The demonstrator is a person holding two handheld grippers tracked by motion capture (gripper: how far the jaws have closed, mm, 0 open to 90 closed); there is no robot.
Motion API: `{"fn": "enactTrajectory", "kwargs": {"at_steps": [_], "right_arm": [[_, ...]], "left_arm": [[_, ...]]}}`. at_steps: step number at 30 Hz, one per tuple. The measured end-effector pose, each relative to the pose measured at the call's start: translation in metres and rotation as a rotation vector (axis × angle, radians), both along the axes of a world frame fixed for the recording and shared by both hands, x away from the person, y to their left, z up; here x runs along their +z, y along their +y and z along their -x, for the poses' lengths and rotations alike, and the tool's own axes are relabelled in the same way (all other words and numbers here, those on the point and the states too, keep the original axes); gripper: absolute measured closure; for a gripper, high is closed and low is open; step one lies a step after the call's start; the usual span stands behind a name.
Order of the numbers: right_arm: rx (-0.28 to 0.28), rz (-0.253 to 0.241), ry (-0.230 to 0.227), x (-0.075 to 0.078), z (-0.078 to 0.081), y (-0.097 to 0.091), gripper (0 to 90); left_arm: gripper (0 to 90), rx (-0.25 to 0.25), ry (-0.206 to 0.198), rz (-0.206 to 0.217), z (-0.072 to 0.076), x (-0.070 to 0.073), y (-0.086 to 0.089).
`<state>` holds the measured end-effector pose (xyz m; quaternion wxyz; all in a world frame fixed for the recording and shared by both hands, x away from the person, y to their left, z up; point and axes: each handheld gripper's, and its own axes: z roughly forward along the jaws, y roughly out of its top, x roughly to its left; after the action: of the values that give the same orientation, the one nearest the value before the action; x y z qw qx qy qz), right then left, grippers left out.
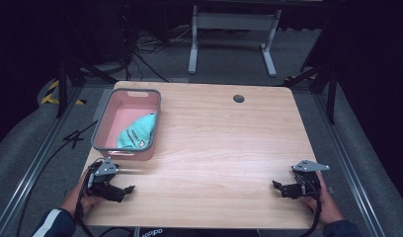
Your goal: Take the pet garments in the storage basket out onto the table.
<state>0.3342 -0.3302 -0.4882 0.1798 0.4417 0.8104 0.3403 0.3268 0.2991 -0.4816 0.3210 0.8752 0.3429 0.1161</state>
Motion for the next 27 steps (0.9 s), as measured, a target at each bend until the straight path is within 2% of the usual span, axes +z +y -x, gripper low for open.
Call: {"fn": "enactTrajectory", "kwargs": {"at_steps": [3, 8, 13, 19, 21, 22, 24, 26, 27], "right_arm": [[0.0, 0.0, 0.0, 0.0, 0.0, 0.0, 0.6], [0.005, 0.004, 0.0, 0.0, 0.0, 0.0, 0.6], [0.0, 0.001, 0.0, 0.0, 0.0, 0.0, 0.6], [-0.003, 0.001, 0.0, 0.0, 0.0, 0.0, 0.6], [-0.002, 0.001, 0.0, 0.0, 0.0, 0.0, 0.6], [-0.003, 0.001, 0.0, 0.0, 0.0, 0.0, 0.6], [-0.003, 0.001, 0.0, 0.0, 0.0, 0.0, 0.6], [-0.002, 0.001, 0.0, 0.0, 0.0, 0.0, 0.6], [-0.002, 0.001, 0.0, 0.0, 0.0, 0.0, 0.6]], "left_arm": [[0.0, -0.011, -0.014, 0.008, 0.0, -0.001, 0.001], [0.4, 0.013, -0.023, 0.015, 0.003, -0.002, 0.001], [0.3, 0.007, -0.023, 0.017, 0.003, -0.002, 0.002], [0.7, -0.003, -0.01, -0.003, 0.002, 0.001, 0.002], [4.8, -0.005, -0.005, -0.005, 0.003, 0.003, 0.003], [8.5, -0.012, -0.006, 0.002, 0.005, 0.004, 0.004], [18.6, -0.02, -0.01, -0.012, 0.007, 0.007, 0.006], [18.7, -0.035, 0.001, -0.021, 0.008, 0.01, 0.006], [19.4, -0.045, -0.017, -0.027, 0.011, 0.013, 0.005]]}}
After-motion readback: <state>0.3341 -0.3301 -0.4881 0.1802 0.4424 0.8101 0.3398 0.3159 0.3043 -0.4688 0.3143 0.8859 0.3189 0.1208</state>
